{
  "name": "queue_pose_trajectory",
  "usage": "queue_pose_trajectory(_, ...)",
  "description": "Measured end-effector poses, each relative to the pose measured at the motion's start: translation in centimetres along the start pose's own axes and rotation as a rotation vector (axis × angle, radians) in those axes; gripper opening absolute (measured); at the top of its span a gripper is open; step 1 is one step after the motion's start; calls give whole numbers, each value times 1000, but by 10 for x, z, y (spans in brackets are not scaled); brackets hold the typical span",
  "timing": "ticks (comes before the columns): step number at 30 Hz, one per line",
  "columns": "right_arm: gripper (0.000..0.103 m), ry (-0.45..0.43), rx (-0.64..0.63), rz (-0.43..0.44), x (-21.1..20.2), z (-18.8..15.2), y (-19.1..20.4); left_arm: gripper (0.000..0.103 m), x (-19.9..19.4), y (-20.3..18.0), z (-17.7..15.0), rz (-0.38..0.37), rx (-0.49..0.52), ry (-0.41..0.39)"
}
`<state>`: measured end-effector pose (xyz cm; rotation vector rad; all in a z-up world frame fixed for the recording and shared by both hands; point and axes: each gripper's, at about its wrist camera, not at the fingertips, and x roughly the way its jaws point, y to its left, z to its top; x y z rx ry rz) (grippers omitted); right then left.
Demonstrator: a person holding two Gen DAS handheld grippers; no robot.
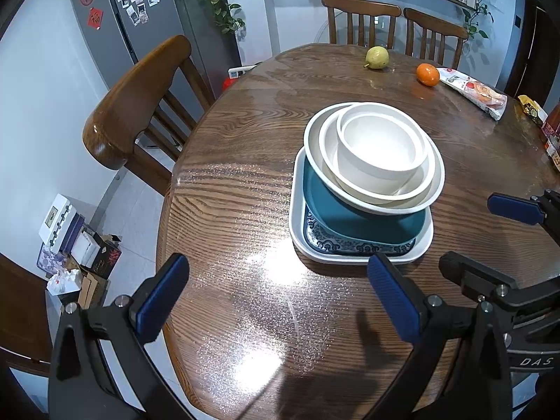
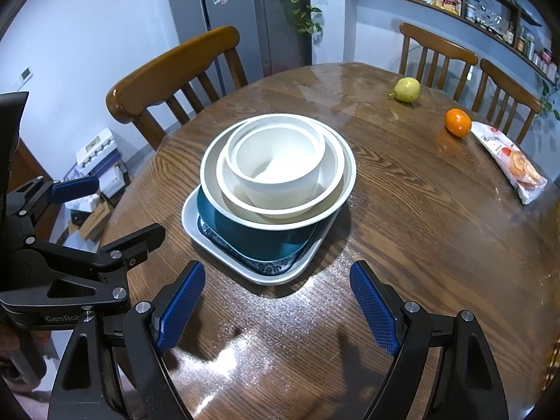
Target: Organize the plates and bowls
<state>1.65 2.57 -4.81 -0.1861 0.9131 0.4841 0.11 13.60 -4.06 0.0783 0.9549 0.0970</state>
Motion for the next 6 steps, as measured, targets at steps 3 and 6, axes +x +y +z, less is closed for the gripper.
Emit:
queue_pose_trajectory(3, 85, -1, 0, 1, 0, 0, 0, 102, 0, 0, 0, 1, 0, -1)
queue_pose_trajectory(6, 85, 0, -2, 4, 0, 0, 0, 102, -1, 0, 0, 5, -1, -1)
